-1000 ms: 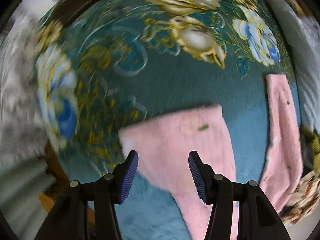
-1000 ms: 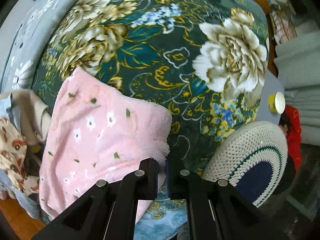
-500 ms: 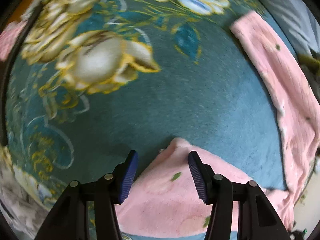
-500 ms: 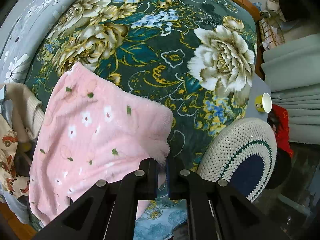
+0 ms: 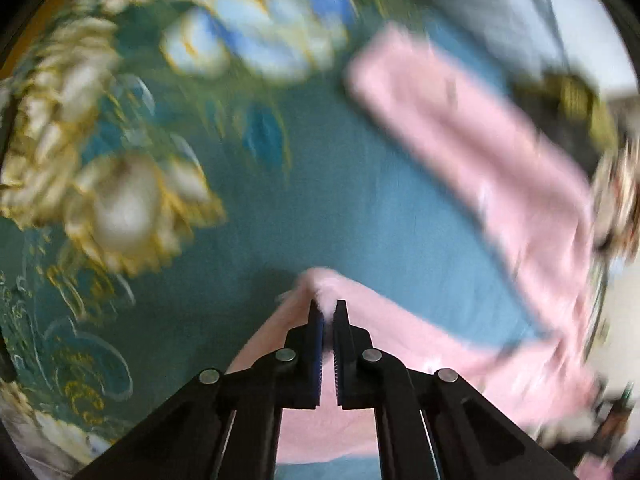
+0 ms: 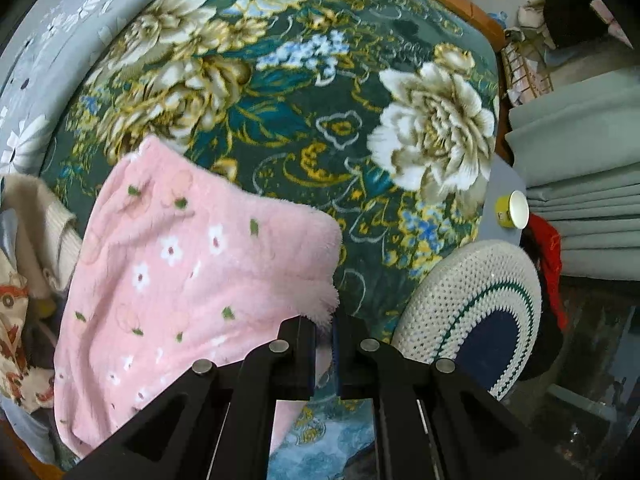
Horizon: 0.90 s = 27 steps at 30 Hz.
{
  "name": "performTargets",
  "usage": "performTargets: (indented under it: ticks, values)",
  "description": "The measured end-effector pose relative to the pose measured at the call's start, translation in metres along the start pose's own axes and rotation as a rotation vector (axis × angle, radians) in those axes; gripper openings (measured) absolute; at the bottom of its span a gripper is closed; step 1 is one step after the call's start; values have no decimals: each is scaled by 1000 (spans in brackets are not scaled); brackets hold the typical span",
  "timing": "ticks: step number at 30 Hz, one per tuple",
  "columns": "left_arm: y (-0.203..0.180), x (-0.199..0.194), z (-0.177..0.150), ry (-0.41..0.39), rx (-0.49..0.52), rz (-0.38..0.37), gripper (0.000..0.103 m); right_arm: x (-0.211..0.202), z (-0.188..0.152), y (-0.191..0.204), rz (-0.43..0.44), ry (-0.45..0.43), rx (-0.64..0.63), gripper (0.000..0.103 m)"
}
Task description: Fold clothes
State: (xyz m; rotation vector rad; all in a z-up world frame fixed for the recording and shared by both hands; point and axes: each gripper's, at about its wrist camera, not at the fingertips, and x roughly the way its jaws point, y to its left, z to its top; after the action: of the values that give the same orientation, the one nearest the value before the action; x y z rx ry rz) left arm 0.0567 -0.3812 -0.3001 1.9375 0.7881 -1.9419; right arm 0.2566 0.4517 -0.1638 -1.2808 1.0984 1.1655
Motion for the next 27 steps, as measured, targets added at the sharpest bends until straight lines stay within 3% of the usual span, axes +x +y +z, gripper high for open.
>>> performTargets:
  ticks: [3, 6, 9, 10, 11, 13, 14, 16, 19, 22, 24, 25, 27]
  values:
    - [5, 0, 29, -57, -80, 5, 4, 4, 2, 6, -3, 17, -10, 6]
    - [-3, 26, 44, 29, -58, 105, 7, 7, 1, 13, 5, 22, -26, 6]
    - [-3, 32, 45, 76, -95, 108, 10, 8, 2, 12, 13, 29, -28, 6]
    - [0, 25, 41, 60, -115, 97, 18, 9, 3, 10, 17, 29, -25, 6]
    - [3, 17, 36, 38, -137, 86, 38, 9, 3, 8, 21, 30, -19, 6]
    - [15, -7, 15, -41, -196, 105, 66, 11, 4, 2, 28, 33, -9, 6]
    - [21, -14, 3, -71, -221, 128, 67, 13, 4, 0, 31, 36, -5, 6]
    - [38, -16, -29, -68, -298, 154, 67, 17, 1, -3, 31, 44, 0, 6]
    - [60, 7, -76, 28, -398, 159, 66, 22, -2, -5, 32, 56, -3, 6]
    - [67, 23, -91, 37, -456, 121, 61, 22, -2, -5, 39, 55, -13, 6]
    - [69, 30, -94, 15, -508, 83, 37, 20, -1, -5, 47, 53, -15, 6]
    - [69, 33, -93, 16, -529, 93, 21, 19, -1, -5, 53, 53, -16, 6]
    - [65, 36, -88, 26, -540, 121, 10, 17, -1, -4, 65, 54, -19, 6]
